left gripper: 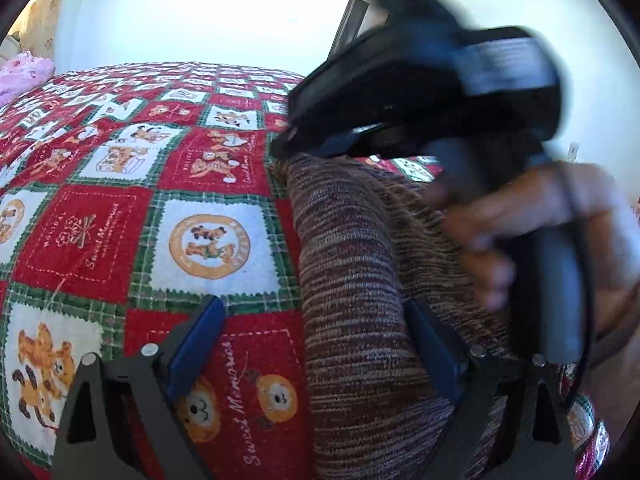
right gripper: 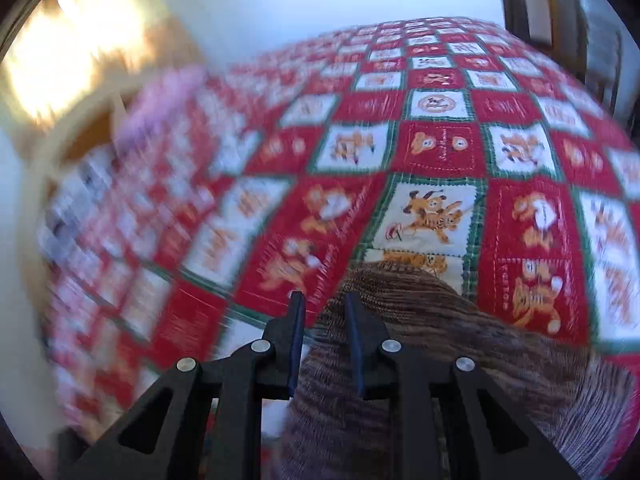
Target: Fold small clothes
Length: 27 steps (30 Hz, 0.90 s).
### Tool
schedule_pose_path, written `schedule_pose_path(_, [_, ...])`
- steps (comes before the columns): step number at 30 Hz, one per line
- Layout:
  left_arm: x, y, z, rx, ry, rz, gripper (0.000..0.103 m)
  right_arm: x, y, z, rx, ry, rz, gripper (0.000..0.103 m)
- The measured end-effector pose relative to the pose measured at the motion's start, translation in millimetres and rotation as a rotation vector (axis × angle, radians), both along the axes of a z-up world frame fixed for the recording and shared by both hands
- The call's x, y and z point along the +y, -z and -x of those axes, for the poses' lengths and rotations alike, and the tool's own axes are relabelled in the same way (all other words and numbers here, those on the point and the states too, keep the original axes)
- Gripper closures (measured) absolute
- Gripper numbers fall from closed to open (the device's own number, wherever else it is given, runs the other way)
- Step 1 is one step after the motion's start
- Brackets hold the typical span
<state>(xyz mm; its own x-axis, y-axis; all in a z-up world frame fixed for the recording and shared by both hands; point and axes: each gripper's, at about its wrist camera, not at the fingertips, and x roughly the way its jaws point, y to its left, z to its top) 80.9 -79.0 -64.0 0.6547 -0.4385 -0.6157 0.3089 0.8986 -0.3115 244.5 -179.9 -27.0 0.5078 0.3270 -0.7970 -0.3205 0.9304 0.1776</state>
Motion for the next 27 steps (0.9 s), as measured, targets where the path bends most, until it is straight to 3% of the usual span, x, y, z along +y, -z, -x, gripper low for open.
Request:
schedule_pose_path(1, [1.1,0.2,0.3,0.000,0.002,0.008,0.009,8.7,10.1,-7.6,0.014,0.007,0.081,0.077])
schedule_pose_path(3, [1.8,0.8,-0.1,0.001,0.004,0.016,0.008,4.8,27.3,-19.0,0.083,0.005,0.127,0.076])
schedule_pose_path(6, [1.3,0.7,0.1,-0.002,0.012,0.019,0.007,-12.1,21.2,-28.9,0.074,0.048,0.047,0.076])
schedule_pose_path(9, [1.0,0.4,1.0,-0.006,0.016,0.021,0.006,-47.4,2.4,-20.5,-0.039,0.224,-0.032,0.076])
schedule_pose_path(11, [1.5,0.5,1.0,-0.004,0.021,0.028,0.005,-77.6,-12.0,4.5,-0.085,0.284,-0.135,0.076])
schedule_pose_path(13, [1.2,0.6,1.0,-0.005,0.021,0.024,0.005,-99.6,-20.4,37.7,-0.099,0.306,-0.174,0.076])
schedule_pose_path(16, [-1.0,0.6,0.7,-0.005,0.020,0.011,0.005,-118.4,-24.9,97.2,-0.119,0.326,-0.143,0.067])
schedule_pose_path(20, [-2.8,0.4,0.2,-0.004,0.019,0.000,0.005,-125.7,-15.0,177.2,-0.117,0.324,-0.109,0.066])
schedule_pose_path(23, [-6.9,-0.4,-0.3,0.000,0.020,-0.030,0.004,-126.9,10.7,203.2,-0.076,0.331,-0.098,0.066])
schedule_pose_path(27, [-9.3,-1.0,-1.6,0.016,0.024,-0.068,0.004,-140.3,25.5,214.7,-0.145,0.413,-0.200,0.066])
